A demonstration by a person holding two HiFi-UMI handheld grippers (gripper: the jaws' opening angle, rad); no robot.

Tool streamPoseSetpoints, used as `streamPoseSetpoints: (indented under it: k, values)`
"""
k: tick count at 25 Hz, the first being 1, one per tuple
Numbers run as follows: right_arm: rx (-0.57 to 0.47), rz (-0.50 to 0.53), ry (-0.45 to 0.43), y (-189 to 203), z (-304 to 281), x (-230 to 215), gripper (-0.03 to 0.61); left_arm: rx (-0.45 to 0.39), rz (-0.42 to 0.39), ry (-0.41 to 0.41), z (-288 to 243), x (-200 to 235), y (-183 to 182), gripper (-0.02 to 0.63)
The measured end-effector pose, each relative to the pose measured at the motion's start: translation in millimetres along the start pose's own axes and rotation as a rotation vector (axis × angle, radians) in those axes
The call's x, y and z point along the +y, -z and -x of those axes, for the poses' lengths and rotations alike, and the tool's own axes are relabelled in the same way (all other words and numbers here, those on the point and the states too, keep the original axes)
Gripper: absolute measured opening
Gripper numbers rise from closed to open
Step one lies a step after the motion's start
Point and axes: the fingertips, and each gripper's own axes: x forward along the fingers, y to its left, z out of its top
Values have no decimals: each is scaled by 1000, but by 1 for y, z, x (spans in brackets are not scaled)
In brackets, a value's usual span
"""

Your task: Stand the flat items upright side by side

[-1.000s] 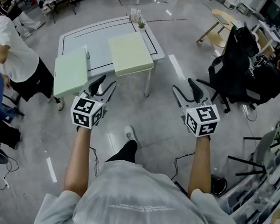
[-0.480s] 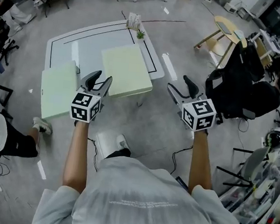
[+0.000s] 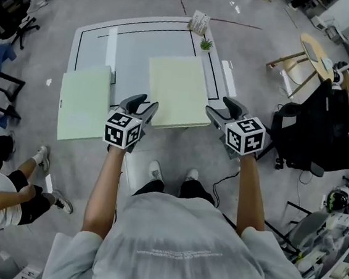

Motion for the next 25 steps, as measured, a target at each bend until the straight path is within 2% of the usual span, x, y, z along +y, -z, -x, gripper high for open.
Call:
streamPoseSetpoints:
  k: [4, 12, 18, 21, 25]
  values:
    - [86, -15, -80, 25, -44, -7, 302, 67, 45, 30, -11, -2, 30, 221]
    - [247, -66, -244, 74, -96, -38, 348, 165, 425, 10, -25, -2, 93, 259]
    - [329, -99, -339, 106, -116, -53, 376, 163, 656, 31, -47, 2, 126, 331]
    - [359, -124, -371, 117, -124, -53, 385, 138, 769, 60, -55, 4, 138, 345]
    - [390, -154, -401, 126, -134, -48, 393, 127, 851, 165, -65, 3, 147, 357]
